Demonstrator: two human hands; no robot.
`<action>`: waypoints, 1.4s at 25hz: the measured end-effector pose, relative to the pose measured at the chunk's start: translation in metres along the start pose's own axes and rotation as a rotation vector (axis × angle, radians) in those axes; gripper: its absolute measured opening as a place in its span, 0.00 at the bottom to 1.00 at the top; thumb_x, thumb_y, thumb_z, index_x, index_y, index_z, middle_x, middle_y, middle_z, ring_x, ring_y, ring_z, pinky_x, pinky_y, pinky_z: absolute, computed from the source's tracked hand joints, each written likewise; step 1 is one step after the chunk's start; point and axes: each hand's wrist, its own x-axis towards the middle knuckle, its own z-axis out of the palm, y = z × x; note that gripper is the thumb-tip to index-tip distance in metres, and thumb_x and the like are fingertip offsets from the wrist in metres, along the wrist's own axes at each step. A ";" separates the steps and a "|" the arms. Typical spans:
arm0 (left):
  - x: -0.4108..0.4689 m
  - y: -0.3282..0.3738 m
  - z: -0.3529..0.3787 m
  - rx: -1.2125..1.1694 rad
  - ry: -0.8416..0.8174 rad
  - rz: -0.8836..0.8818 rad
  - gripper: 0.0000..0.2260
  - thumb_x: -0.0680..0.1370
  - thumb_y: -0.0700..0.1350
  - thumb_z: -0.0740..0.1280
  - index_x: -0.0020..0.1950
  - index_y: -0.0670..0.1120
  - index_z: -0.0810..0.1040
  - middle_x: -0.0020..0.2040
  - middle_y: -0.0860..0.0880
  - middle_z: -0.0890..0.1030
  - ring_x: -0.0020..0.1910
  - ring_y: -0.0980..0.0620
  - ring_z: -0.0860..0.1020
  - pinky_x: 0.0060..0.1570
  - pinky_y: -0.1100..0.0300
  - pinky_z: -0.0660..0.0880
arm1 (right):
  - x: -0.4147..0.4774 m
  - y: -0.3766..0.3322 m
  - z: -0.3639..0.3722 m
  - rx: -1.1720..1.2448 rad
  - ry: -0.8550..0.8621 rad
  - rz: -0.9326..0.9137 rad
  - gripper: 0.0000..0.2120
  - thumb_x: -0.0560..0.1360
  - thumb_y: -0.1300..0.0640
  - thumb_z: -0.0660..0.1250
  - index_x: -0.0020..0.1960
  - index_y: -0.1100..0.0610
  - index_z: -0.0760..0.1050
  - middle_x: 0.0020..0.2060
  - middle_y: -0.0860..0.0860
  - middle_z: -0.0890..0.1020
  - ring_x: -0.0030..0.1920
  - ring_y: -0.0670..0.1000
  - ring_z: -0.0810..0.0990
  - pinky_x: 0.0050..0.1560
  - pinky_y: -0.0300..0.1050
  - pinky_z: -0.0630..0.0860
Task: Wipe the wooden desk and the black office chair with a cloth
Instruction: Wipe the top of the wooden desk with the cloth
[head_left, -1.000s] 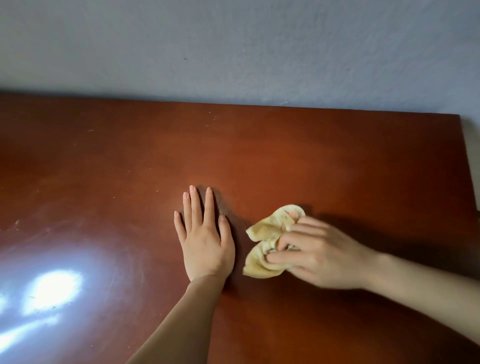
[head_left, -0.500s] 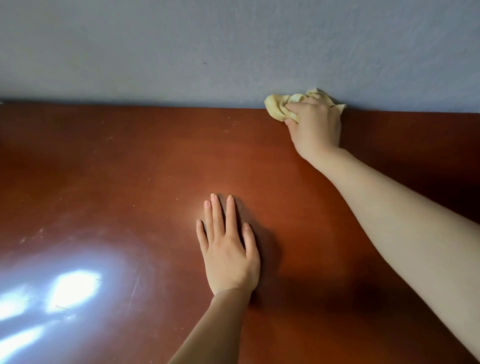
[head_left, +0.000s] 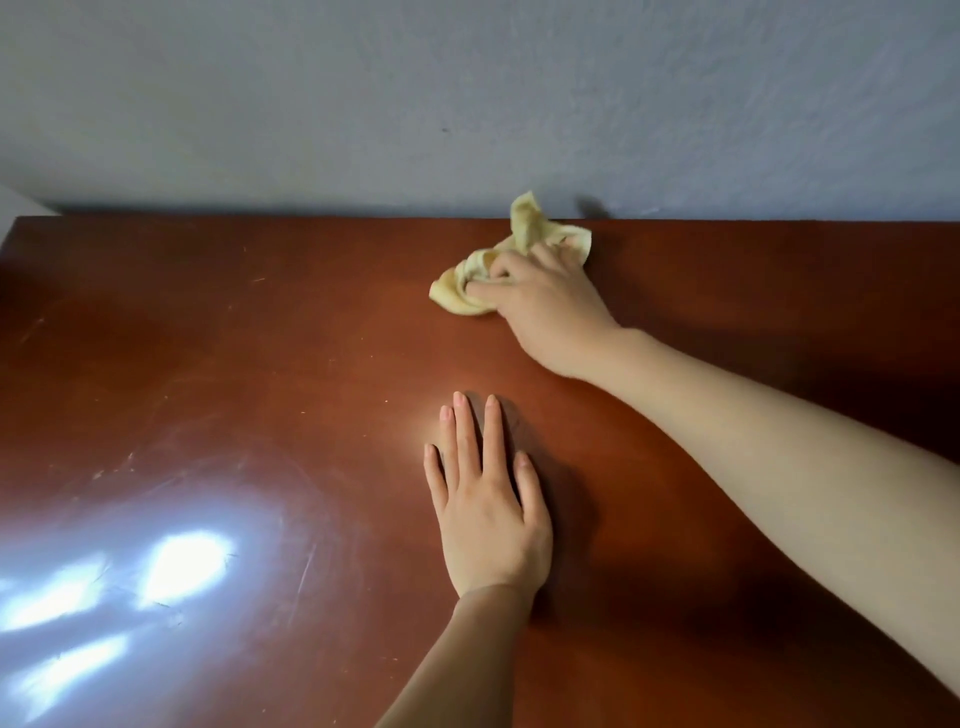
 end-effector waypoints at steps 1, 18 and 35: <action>0.000 0.000 0.000 -0.003 -0.001 -0.003 0.25 0.79 0.52 0.45 0.77 0.52 0.55 0.77 0.54 0.49 0.76 0.59 0.41 0.73 0.60 0.35 | -0.014 -0.002 -0.001 0.019 -0.003 -0.029 0.19 0.79 0.64 0.57 0.64 0.46 0.72 0.56 0.49 0.73 0.55 0.56 0.66 0.56 0.51 0.61; 0.000 0.000 0.001 -0.010 -0.010 -0.012 0.26 0.78 0.53 0.43 0.77 0.52 0.56 0.76 0.55 0.48 0.75 0.60 0.41 0.73 0.61 0.35 | -0.135 0.082 -0.071 -0.048 -0.078 0.060 0.17 0.71 0.59 0.71 0.59 0.48 0.79 0.50 0.52 0.79 0.54 0.58 0.76 0.49 0.53 0.65; 0.001 0.000 0.002 0.008 -0.013 -0.015 0.27 0.77 0.53 0.44 0.77 0.51 0.57 0.78 0.52 0.51 0.75 0.60 0.42 0.73 0.59 0.37 | -0.166 -0.010 -0.032 0.012 0.090 0.150 0.13 0.71 0.64 0.67 0.52 0.50 0.81 0.45 0.51 0.78 0.42 0.57 0.77 0.47 0.50 0.68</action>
